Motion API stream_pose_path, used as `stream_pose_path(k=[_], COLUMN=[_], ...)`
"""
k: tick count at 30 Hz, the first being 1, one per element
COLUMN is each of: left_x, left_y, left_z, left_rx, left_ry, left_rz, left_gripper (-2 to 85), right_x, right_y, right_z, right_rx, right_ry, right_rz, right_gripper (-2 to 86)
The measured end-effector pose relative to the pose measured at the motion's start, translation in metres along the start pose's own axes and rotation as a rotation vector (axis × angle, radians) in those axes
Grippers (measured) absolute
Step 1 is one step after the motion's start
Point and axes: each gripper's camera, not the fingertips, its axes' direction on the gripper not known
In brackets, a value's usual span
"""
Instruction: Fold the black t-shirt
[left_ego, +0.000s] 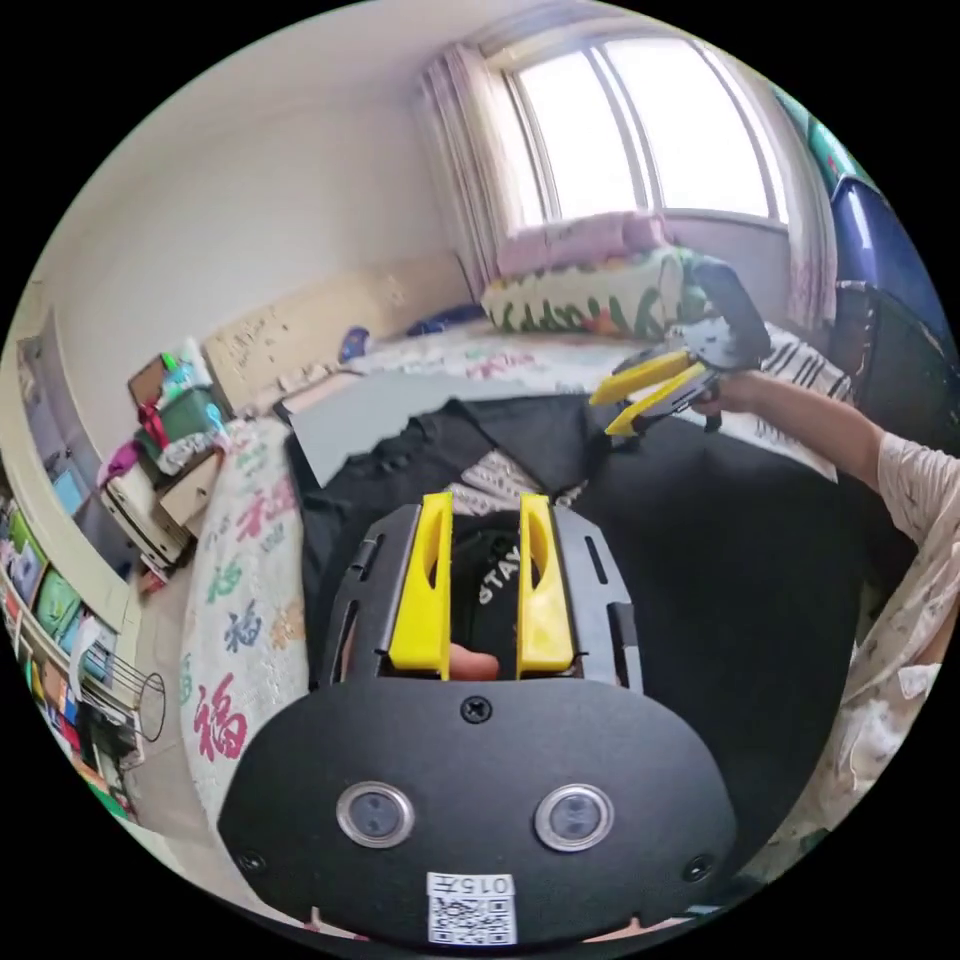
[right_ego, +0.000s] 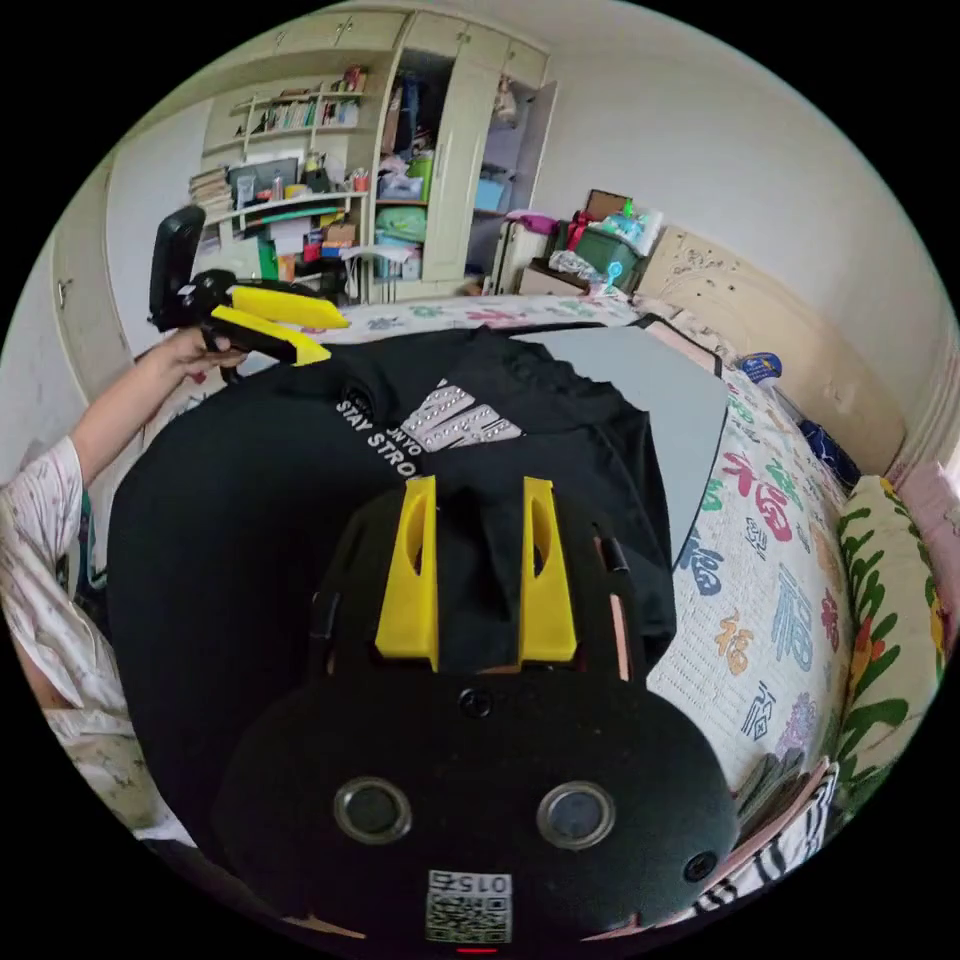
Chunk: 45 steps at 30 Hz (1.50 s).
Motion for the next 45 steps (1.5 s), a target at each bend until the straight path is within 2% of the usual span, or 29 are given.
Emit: stream_pose_path(k=[3,5,8,12,15,16,17,19,21,24,27,29,32,37,41,43,45], left_x=[-0.008,-0.022,-0.063,-0.151,-0.263,-0.309,-0.346,-0.382,-0.396,-0.393,-0.365,-0.335,-0.296,-0.225,-0.182,-0.182,-0.187], left_y=[-0.033,-0.057,-0.083,-0.107,-0.092,-0.074,-0.054,-0.027,-0.008,0.008,0.014,0.018,0.031,0.094,0.179,0.216,0.248], left_z=[0.045,0.066,0.079,0.056,0.004,-0.014,-0.03,-0.05,-0.065,-0.095,-0.132,-0.166,-0.205,-0.232,-0.23,-0.223,-0.229], left_rx=[-0.154,-0.223,-0.234,-0.133,0.001,0.013,0.012,0.014,0.022,0.073,0.127,0.158,0.224,0.26,0.173,0.144,0.258], left_ry=[0.034,0.03,-0.07,-0.097,-0.402,-0.528,-0.563,-0.523,-0.495,-0.37,-0.238,-0.154,-0.071,-0.105,-0.281,-0.273,-0.226], left_rz=[0.048,0.07,-0.027,-0.226,-0.507,-0.648,-0.772,-0.874,-0.896,-0.871,-0.789,-0.726,-0.672,-0.677,-0.797,-0.849,-0.896], left_gripper=[12.2,11.2,3.9,2.1,2.8,3.6,6.1,8.0,8.1,8.7,9.5,10.3,11.1,12.6,13.7,13.6,13.0], right_x=[-0.001,0.007,0.03,0.102,0.26,0.32,0.363,0.398,0.409,0.396,0.347,0.293,0.217,0.112,0.059,0.051,0.051], right_y=[-0.035,-0.062,-0.104,-0.144,-0.128,-0.099,-0.066,-0.024,0.001,0.021,0.044,0.07,0.114,0.214,0.314,0.348,0.372], right_z=[0.022,0.026,0.028,-0.01,-0.079,-0.112,-0.141,-0.174,-0.2,-0.242,-0.301,-0.356,-0.425,-0.499,-0.533,-0.535,-0.528], right_rx=[-0.103,-0.146,-0.193,-0.146,-0.015,0.039,0.075,0.098,0.096,0.056,0.108,0.174,0.257,0.316,0.372,0.384,0.372], right_ry=[-0.016,0.053,0.098,0.123,0.293,0.35,0.369,0.36,0.344,0.276,0.061,-0.119,-0.263,-0.281,-0.119,-0.101,-0.085], right_rz=[-0.064,-0.069,-0.018,0.116,0.533,0.758,0.929,1.054,1.053,0.959,0.836,0.746,0.619,0.541,0.63,0.675,0.706], right_gripper=[13.8,10.8,6.9,3.9,4.3,6.2,9.6,11.2,11.7,12.5,13.0,13.1,13.3,13.4,13.5,13.5,13.3])
